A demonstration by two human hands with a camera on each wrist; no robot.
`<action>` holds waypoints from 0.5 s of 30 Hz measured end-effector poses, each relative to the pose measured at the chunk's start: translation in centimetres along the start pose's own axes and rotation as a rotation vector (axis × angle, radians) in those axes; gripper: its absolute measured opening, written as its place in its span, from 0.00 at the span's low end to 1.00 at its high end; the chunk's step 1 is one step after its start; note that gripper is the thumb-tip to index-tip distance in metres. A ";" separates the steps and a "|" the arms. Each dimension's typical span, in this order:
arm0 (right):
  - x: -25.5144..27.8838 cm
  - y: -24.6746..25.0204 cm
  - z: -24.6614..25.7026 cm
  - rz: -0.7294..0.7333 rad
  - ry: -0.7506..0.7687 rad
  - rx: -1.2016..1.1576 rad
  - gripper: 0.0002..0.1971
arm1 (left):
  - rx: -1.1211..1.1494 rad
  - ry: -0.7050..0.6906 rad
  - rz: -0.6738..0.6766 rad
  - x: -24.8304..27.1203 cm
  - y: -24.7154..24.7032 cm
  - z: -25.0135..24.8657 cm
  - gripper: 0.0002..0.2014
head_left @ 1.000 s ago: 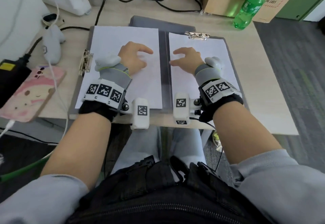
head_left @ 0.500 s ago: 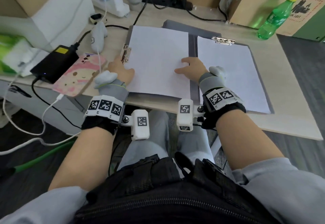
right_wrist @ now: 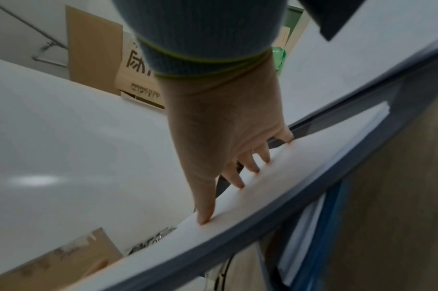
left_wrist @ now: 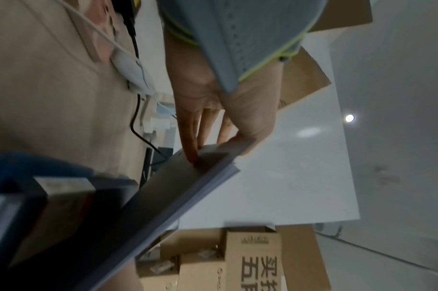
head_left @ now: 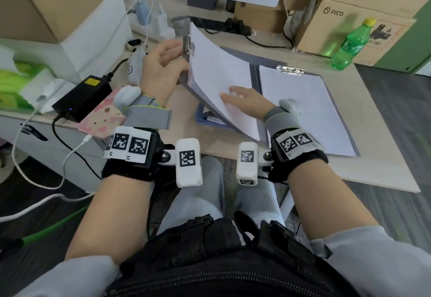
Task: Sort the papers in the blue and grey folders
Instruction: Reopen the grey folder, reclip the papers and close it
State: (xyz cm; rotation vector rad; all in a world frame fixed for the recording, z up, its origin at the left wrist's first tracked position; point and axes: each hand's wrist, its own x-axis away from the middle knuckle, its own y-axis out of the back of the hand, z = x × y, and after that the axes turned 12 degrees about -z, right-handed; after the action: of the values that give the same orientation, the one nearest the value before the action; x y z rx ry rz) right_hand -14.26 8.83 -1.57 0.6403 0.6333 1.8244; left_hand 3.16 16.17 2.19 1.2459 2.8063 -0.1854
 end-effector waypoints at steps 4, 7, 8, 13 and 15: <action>1.8 1.8 1.3 0.015 0.060 -0.217 0.29 | 0.174 -0.025 0.084 0.7 -3.5 -1.7 0.12; 2.5 3.8 1.7 -0.016 0.011 -0.399 0.33 | 0.211 -0.092 0.190 1.6 -6.6 -2.7 0.14; 2.6 4.4 1.6 -0.035 0.005 -0.456 0.36 | 0.192 -0.133 0.236 1.8 -7.5 -2.9 0.16; 3.9 7.9 0.3 -0.227 0.060 -0.831 0.30 | 0.056 -0.317 0.433 2.8 -12.3 -2.8 0.24; 4.5 9.3 -0.6 -0.308 0.087 -0.929 0.29 | 0.013 -0.367 0.484 3.4 -14.3 -2.3 0.25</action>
State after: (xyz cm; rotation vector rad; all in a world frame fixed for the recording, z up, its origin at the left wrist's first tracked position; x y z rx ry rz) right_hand -22.20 10.19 4.95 -0.1551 -0.1013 1.6225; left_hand -9.70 9.45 5.28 1.6507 2.1356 -0.3586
